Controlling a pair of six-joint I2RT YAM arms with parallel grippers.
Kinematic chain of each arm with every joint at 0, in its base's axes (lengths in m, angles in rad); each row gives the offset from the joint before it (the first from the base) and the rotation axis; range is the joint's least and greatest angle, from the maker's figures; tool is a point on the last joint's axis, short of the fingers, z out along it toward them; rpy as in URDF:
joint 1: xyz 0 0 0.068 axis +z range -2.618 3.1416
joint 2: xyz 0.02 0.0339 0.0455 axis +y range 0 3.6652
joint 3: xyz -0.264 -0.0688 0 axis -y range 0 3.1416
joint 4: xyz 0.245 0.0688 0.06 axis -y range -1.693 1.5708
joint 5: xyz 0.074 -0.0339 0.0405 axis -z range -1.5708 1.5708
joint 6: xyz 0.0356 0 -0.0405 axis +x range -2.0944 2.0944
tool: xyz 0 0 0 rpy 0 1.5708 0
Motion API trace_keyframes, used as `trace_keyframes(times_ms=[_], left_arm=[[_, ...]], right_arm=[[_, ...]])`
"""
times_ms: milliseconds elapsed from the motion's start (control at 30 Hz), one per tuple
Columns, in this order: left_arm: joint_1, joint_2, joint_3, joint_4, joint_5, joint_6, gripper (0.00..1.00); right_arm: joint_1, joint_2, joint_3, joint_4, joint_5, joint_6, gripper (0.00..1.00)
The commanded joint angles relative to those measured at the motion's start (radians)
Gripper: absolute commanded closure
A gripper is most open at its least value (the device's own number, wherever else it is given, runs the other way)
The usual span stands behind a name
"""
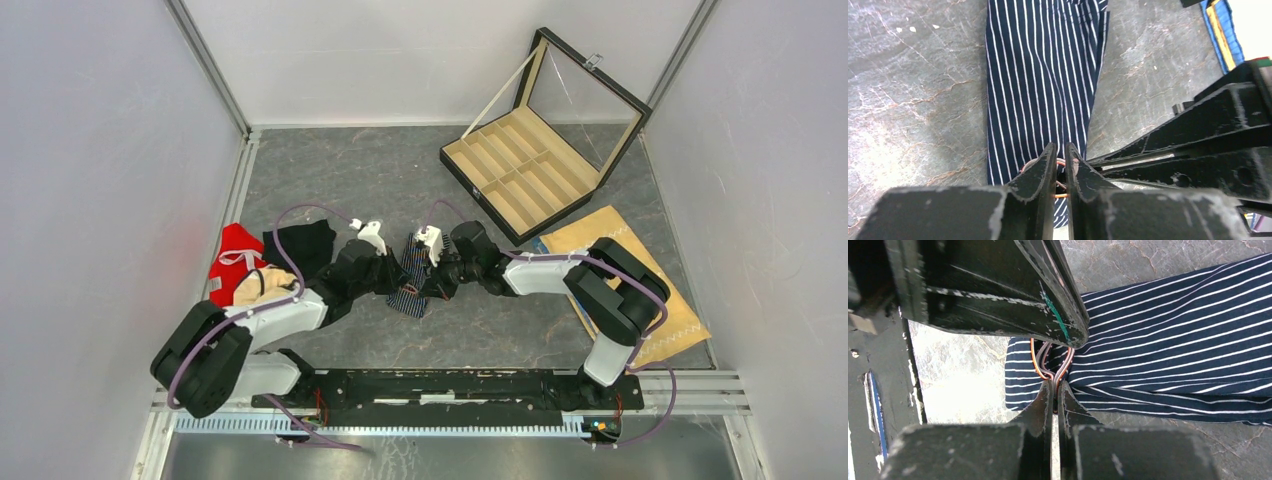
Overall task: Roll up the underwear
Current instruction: Roll the underwear to the center of the board.
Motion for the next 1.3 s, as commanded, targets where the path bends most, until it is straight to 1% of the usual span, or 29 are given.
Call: trace_keyframes(times_ms=[0, 100, 233, 300, 467, 633, 900, 1000, 1067, 1100, 1133, 1167, 1200, 1267], left_arm=[[-0.002, 0.055, 0.037, 0.061, 0.02, 0.038, 0.84], [-0.002, 0.104, 0.051, 0.043, 0.002, 0.039, 0.9], [-0.002, 0.147, 0.054, 0.017, -0.022, 0.034, 0.94], [-0.002, 0.156, 0.052, 0.005, -0.03, 0.035, 0.94], [-0.002, 0.17, 0.042, -0.004, -0.032, 0.031, 0.95], [-0.002, 0.162, 0.03, -0.009, -0.049, 0.024, 0.95], [-0.002, 0.169, 0.024, -0.012, -0.046, 0.01, 0.97], [-0.002, 0.148, 0.022, -0.033, -0.059, 0.004, 0.97], [-0.003, 0.116, 0.016, -0.051, -0.061, -0.003, 0.93], [-0.002, 0.092, 0.013, -0.058, -0.088, -0.006, 0.9], [-0.002, 0.065, 0.011, -0.068, -0.101, -0.009, 0.85], [-0.002, 0.036, 0.01, -0.085, -0.118, -0.011, 0.76], [-0.002, 0.003, 0.011, -0.106, -0.135, -0.013, 0.71], [-0.002, -0.068, 0.011, -0.146, -0.171, -0.014, 0.64]], right_arm=[[-0.007, 0.014, 0.031, -0.016, 0.044, -0.038, 1.0], [-0.007, 0.025, 0.04, -0.017, 0.054, -0.044, 1.0], [-0.007, 0.04, 0.065, -0.041, 0.087, -0.05, 1.0], [-0.009, 0.047, 0.081, -0.055, 0.11, -0.079, 1.0], [-0.007, 0.077, 0.115, -0.071, 0.137, -0.083, 1.0], [0.002, 0.099, 0.135, -0.075, 0.091, -0.102, 1.0], [0.045, 0.11, 0.14, -0.109, -0.006, -0.18, 1.0], [0.052, 0.109, 0.136, -0.14, -0.014, -0.214, 1.0], [0.053, 0.11, 0.131, -0.15, 0.003, -0.22, 1.0], [0.053, 0.109, 0.127, -0.152, 0.017, -0.22, 1.0], [0.054, 0.108, 0.127, -0.154, 0.026, -0.218, 1.0], [0.053, 0.109, 0.125, -0.155, 0.037, -0.214, 1.0], [0.053, 0.108, 0.124, -0.154, 0.047, -0.208, 1.0], [0.053, 0.107, 0.119, -0.147, 0.059, -0.195, 1.0]])
